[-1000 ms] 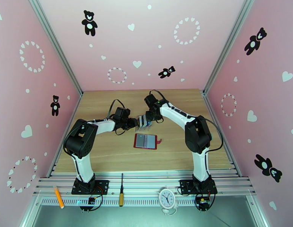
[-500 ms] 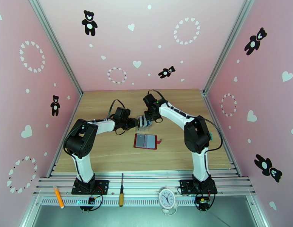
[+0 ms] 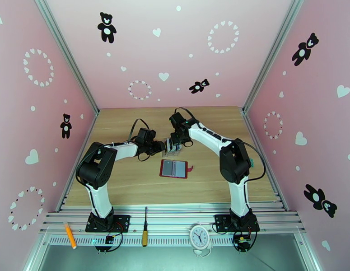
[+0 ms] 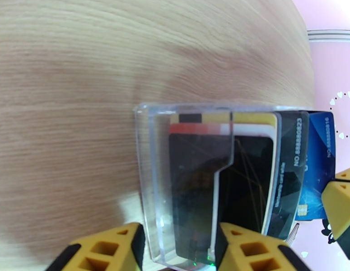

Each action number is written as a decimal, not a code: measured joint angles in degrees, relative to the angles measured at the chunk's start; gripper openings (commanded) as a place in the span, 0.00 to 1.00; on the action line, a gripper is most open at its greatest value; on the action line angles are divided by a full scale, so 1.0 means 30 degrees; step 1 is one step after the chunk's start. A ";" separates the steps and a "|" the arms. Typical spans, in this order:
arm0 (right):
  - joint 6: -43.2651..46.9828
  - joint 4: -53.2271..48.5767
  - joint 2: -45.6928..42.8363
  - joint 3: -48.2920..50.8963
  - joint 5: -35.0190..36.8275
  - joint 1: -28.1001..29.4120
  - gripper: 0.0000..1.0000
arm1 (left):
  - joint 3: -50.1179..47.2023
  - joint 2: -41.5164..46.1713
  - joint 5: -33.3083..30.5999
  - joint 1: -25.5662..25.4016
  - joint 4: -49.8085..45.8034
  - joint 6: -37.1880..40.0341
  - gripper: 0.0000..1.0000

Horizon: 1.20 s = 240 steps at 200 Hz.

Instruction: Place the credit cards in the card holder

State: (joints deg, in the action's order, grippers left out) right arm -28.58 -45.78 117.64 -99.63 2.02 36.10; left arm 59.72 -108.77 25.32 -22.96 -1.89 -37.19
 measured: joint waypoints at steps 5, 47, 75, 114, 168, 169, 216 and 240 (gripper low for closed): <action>-0.0022 0.0000 -0.0015 0.0000 -0.0044 0.0000 0.09 | 0.0000 0.0000 0.0000 0.0000 0.0007 0.0000 0.48; -0.0364 -0.0350 -0.0568 0.0000 -0.0204 0.0000 0.10 | 0.0000 0.0000 0.0000 0.0000 0.0022 0.0000 0.52; -0.0474 -0.0423 -0.1464 0.0000 -0.0189 -0.0007 0.10 | -0.0022 0.0007 0.0000 0.0000 0.0270 0.0000 0.53; -0.0699 -0.0379 -0.2499 0.0058 -0.0233 -0.0015 0.10 | -0.0437 0.0481 0.0000 0.0000 0.0736 0.0007 0.55; -0.1479 0.0743 -0.5107 0.2747 -0.1042 -0.0015 0.11 | -0.0998 0.2375 -0.0095 0.0000 0.1158 0.0452 0.56; -0.1501 0.0787 -0.5202 0.2871 -0.1100 -0.0022 0.11 | -0.1013 0.2426 -0.0095 0.0000 0.1158 0.0466 0.56; -0.3177 0.3803 -0.8306 0.7315 -0.2943 -0.0015 0.11 | -0.1086 0.3585 -0.0736 0.0000 0.0801 0.1158 0.55; -0.4269 0.5778 -0.9275 0.9690 -0.4153 -0.0022 0.11 | -0.1115 0.3861 -0.1268 -0.0022 0.0204 0.1683 0.54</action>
State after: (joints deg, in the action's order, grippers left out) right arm -41.39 -28.45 89.82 -70.57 -10.44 36.03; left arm 56.38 -97.19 21.52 -23.03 -1.28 -32.14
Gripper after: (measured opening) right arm 0.106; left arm 0.542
